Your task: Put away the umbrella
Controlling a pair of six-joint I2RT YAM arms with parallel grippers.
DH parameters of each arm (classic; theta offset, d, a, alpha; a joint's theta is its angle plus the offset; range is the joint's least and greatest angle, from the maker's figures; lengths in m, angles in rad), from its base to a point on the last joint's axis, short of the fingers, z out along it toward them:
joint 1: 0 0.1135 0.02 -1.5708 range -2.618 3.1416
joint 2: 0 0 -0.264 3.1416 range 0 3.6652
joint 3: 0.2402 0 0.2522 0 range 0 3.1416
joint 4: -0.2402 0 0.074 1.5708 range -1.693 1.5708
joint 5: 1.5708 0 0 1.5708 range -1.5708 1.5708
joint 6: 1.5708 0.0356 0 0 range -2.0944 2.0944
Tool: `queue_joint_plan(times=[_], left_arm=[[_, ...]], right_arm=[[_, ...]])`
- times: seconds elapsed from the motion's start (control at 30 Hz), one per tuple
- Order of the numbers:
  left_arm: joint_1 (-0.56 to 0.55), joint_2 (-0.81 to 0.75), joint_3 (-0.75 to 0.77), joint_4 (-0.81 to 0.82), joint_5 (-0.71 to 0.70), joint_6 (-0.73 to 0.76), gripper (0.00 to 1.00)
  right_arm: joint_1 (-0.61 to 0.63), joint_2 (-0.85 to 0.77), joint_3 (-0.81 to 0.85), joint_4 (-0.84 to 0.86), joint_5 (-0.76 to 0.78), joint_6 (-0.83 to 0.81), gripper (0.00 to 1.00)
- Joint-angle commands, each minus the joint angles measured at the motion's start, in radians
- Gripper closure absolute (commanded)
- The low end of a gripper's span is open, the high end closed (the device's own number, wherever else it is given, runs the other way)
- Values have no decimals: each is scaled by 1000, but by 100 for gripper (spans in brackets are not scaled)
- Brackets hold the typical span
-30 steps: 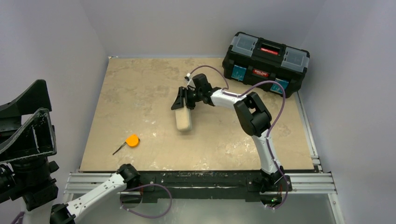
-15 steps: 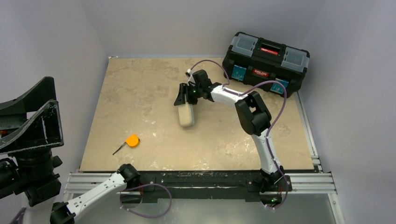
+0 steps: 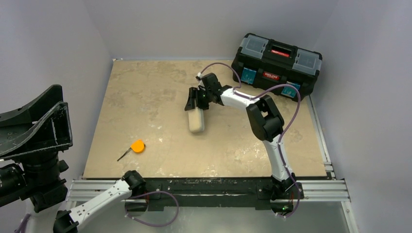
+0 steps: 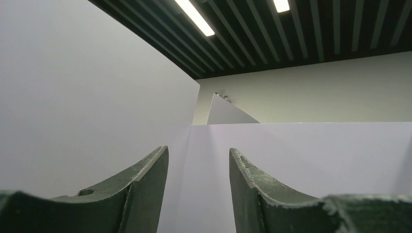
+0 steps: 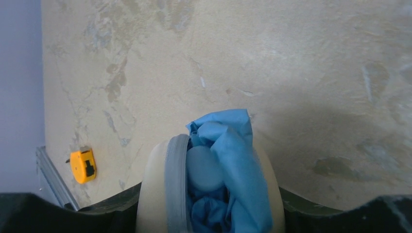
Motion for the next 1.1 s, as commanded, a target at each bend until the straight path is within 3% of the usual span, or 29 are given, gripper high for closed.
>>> queue_joint_plan(times=[0.0,0.07,0.1,0.13,0.2,0.27,0.5,0.57,0.6,0.67,0.7,0.77,0.87,0.93,0.97,1.0,1.03,1.07], left_arm=[[2,-14,-12,46,16,34,52],[2,-23,-25,50,16,54,40],[2,-29,-35,52,8,62,27],[2,-34,-46,57,2,65,17],[1,-38,-59,67,10,69,11],[2,-38,-53,60,12,75,14],[2,-35,-50,52,18,72,45],[2,-39,-61,65,15,79,46],[1,-44,-74,72,11,84,41],[2,-53,-97,83,-1,90,20],[1,-54,-105,91,4,88,17],[2,-50,-101,85,7,84,20],[2,-40,-88,74,22,79,37],[1,-35,-79,67,27,69,43],[2,-33,-76,60,27,68,36],[1,-35,-74,46,17,62,9],[1,-40,-81,34,8,59,1],[2,-46,-93,26,-1,63,0]], right_arm=[[-2,-88,-30,-70,143,-56,37],[-3,-93,-34,-111,194,-60,28],[-2,-93,-31,-137,220,-62,25],[-1,-94,-20,-169,249,-74,9],[-2,-111,-11,-210,310,-86,1],[-2,-142,-19,-236,354,-87,1],[-1,-313,-132,-258,438,-111,1],[-2,-390,-207,-212,434,-117,1],[-1,-435,-251,-183,436,-117,1],[-1,-518,-323,-138,446,-117,1],[-1,-557,-353,-118,464,-116,1],[-1,-623,-404,-88,500,-115,1],[-1,-692,-444,-74,536,-120,1],[-1,-722,-460,-68,541,-121,1],[-1,-735,-464,-70,543,-121,1],[-2,-748,-468,-69,543,-120,1],[-2,-768,-473,-68,545,-118,1],[-2,-785,-481,-66,548,-118,1]])
